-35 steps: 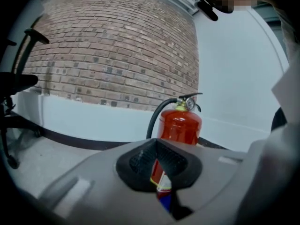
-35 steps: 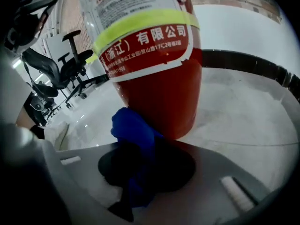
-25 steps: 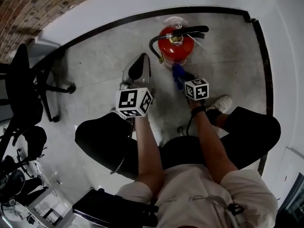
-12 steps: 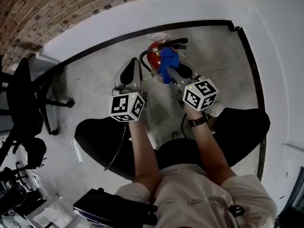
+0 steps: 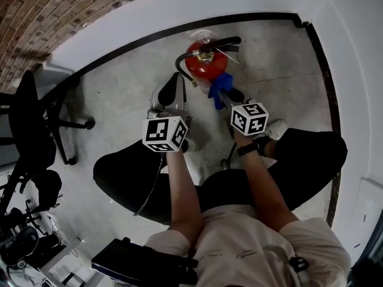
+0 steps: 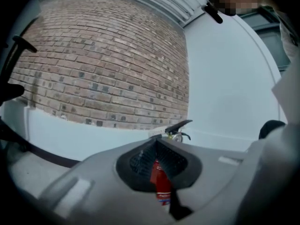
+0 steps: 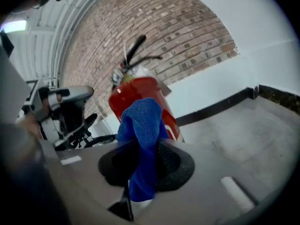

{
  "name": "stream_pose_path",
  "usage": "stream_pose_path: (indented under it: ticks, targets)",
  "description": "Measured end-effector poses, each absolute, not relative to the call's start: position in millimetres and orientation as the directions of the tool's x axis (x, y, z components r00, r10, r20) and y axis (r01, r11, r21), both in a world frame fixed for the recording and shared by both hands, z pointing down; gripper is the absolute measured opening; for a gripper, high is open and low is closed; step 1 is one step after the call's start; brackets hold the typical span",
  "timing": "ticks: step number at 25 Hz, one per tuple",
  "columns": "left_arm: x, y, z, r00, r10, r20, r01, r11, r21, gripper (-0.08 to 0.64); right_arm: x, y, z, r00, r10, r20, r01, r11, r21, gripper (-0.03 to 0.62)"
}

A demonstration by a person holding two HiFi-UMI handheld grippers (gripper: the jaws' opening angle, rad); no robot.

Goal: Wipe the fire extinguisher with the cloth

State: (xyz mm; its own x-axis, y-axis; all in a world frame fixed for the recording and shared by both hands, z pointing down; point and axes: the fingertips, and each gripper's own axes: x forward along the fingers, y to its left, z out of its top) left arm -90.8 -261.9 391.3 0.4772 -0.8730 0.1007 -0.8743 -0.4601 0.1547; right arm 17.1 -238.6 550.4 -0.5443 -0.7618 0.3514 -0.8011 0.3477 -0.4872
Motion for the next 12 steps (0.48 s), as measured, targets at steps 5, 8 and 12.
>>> stream_pose_path:
  ticks: [5, 8, 12]
  targets:
    - [-82.7, -265.4, 421.5, 0.497, -0.855, 0.148, -0.864, -0.472, 0.175, 0.002, 17.9, -241.3, 661.7, -0.482, -0.699, 0.529, -0.844, 0.209, -0.493, 0.074]
    - [-77.6, -267.4, 441.0, 0.51, -0.842, 0.175, -0.857, -0.479, 0.189, 0.002, 25.6, -240.7, 729.9, -0.433, -0.656, 0.618, -0.858, 0.088, -0.507, 0.074]
    - [-69.4, -261.3, 467.9, 0.532, -0.819, 0.215, -0.845, -0.497, 0.198, 0.002, 30.4, -234.8, 813.4, -0.397, -0.555, 0.731, -0.866, -0.038, -0.499, 0.074]
